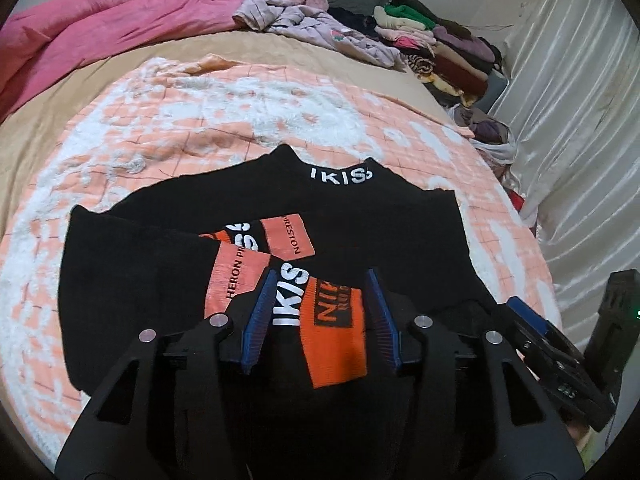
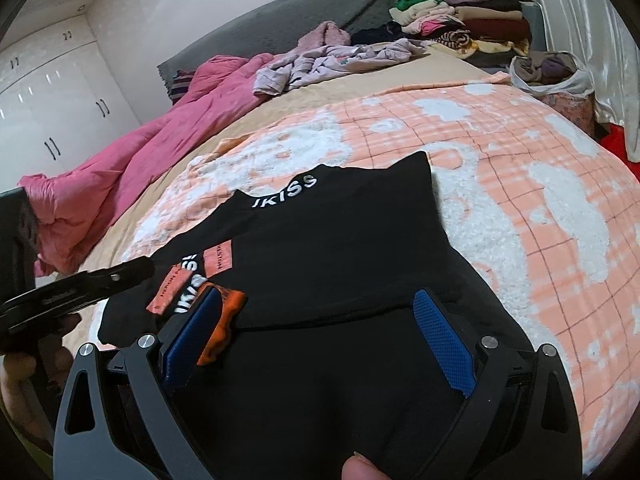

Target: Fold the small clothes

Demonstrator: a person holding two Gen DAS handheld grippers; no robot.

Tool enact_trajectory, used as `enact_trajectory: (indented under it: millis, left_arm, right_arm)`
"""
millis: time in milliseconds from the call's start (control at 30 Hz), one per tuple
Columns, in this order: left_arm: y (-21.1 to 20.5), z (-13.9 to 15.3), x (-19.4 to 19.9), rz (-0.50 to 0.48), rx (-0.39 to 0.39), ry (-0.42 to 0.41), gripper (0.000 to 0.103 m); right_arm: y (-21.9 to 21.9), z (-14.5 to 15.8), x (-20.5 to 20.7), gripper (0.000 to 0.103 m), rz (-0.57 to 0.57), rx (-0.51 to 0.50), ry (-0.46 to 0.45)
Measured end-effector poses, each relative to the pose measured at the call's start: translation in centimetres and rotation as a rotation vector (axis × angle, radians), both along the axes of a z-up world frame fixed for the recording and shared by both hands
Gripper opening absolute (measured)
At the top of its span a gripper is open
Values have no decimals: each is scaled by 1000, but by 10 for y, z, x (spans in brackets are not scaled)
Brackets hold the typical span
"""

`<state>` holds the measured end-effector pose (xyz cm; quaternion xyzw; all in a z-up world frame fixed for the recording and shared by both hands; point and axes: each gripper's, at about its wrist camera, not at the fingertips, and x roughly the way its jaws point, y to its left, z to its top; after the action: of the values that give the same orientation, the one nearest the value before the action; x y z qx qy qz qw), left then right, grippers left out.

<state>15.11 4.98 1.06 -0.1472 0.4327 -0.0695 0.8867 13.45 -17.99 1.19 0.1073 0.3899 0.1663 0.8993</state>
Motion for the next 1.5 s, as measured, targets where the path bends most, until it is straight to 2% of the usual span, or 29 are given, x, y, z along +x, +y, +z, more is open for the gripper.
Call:
enact_trajectory:
  millis: [167,367,433,667,833,867,900,1100,1333,1500]
  left_arm:
    - [14,5,-7,54,64,-25,39]
    - [36,11,-16,128,148,-50,53]
    - [42,11,-21,153,174,-57,61]
    - [60,9,-31,200,160,-59,66]
    - [68,8,-37,218,148,-67,68]
    - [69,7,-38,219,147,-68,68]
    - [71,6,-39,224,143,-66,68]
    - [81,3,-42,248,136,-59,68]
    - [92,6,-45,279,127,-66,68]
    - [101,9,-49,304,113,-71,68]
  right_arm:
    - [23,-8,0,96,59,-12,20]
    - [77,-22,0,96,197,-48,55]
    - [96,-28,1,96,238,-69,60]
    - [123,-46,14,79,268,-78,115]
    - [120,-58,22,79,231,-34,156]
    - [121,-58,22,70,230,-32,149]
    - [122,-58,23,55,233,-34,140]
    - [130,-58,28,9,304,-6,127]
    - [133,-19,21,8,371,-29,-28]
    - [121,19,26,8,354,-31,-134]
